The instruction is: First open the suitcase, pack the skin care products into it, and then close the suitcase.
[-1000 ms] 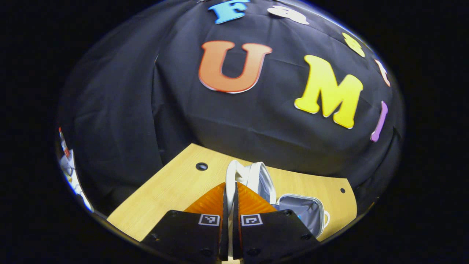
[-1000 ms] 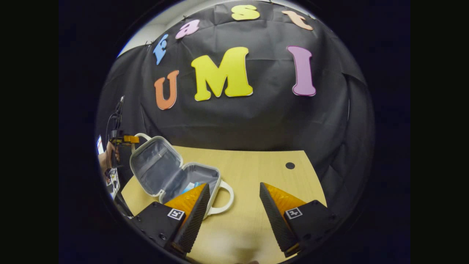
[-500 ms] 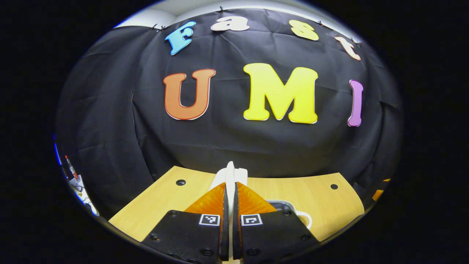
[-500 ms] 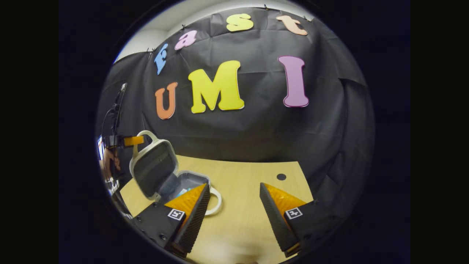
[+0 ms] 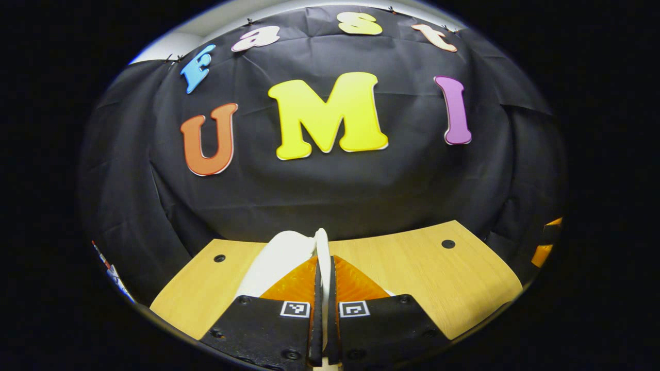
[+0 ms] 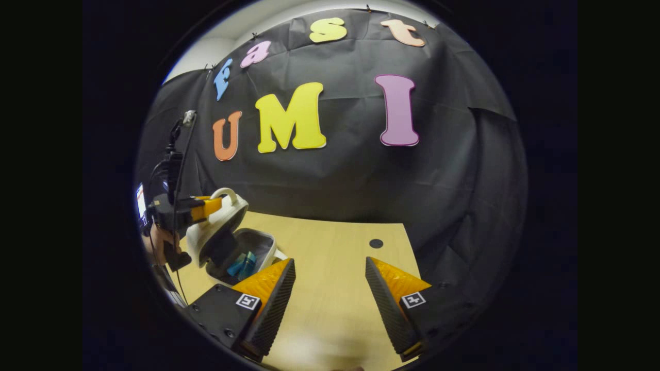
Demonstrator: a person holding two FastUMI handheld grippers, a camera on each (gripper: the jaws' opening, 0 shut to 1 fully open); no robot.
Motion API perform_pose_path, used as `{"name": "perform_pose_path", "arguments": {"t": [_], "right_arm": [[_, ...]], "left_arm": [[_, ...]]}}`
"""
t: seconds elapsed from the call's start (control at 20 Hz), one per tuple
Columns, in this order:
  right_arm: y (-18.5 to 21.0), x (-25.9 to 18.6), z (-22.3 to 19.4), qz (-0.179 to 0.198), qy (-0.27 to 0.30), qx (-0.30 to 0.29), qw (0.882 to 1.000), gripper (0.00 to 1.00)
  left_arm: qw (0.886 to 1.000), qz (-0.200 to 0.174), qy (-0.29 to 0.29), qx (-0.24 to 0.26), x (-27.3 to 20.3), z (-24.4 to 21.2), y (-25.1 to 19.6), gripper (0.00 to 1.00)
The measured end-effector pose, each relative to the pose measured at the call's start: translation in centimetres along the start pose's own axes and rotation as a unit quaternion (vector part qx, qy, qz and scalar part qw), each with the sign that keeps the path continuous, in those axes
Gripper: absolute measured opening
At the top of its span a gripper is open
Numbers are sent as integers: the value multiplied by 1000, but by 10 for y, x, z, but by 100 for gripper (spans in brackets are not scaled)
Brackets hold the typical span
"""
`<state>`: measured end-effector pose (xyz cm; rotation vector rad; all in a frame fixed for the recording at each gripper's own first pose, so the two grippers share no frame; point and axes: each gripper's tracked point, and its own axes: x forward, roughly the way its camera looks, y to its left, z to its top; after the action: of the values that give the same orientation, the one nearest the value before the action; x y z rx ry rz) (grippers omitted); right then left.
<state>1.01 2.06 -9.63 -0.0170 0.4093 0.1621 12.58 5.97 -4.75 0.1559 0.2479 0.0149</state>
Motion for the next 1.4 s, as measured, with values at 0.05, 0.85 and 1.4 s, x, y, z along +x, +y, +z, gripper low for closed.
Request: {"name": "perform_pose_path", "arguments": {"t": [0.05,0.85,1.4], "right_arm": [[-7,-1,-3,-3,4,-2,1000,80],[-53,-3,-36,-23,66,-10,998,81],[-52,-5,-34,-40,63,0,997,81]], "left_arm": [[1000,-8,6,2,5,-8,-13,7],[993,-47,99,36,64,-120,-106,7],[991,-76,105,25,53,-124,-131,73]]}}
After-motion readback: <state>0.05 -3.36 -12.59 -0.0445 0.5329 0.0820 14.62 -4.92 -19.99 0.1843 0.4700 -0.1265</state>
